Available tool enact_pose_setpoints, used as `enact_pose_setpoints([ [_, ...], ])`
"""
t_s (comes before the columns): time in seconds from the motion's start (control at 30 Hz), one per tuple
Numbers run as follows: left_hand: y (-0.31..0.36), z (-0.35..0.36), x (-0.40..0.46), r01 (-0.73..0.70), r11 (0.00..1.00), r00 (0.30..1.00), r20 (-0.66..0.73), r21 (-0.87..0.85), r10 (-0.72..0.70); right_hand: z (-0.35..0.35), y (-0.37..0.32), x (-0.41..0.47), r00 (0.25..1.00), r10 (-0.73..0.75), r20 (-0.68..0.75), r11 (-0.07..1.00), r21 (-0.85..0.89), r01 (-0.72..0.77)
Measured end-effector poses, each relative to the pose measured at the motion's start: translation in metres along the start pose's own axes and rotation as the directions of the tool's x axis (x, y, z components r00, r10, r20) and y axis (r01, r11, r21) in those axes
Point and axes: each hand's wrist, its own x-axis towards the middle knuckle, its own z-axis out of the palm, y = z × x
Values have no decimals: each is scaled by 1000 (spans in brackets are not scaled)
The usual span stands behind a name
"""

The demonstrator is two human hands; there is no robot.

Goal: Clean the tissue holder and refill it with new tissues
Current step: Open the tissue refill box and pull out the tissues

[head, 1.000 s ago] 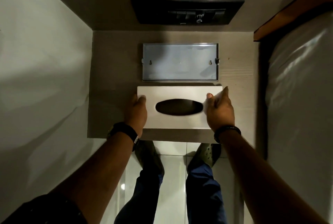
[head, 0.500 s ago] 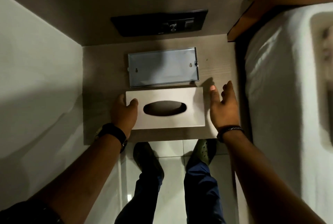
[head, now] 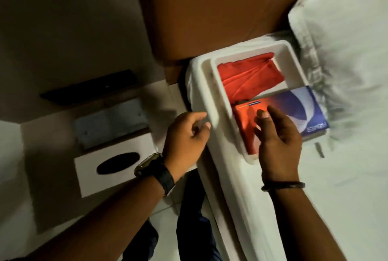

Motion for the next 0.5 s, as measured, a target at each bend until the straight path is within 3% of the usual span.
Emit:
enact_pose_setpoints([
  [0.17,55,58,31,-287,934,957,108,211,270,-56,1,51,967,18,-254,984,-169,-62],
  [0.23,72,83,49,-358,889,930,192,285,313,-68,7,67,953,66,-296,970,-206,-131],
  [0.37,85,124,85,-349,799,900,414,489,139,-75,16,80,935,151,-322,953,-203,-223],
  [0.5,86,132,105,-211,872,863,504,442,-46,-73,22,80,921,259,-292,939,-145,-311],
])
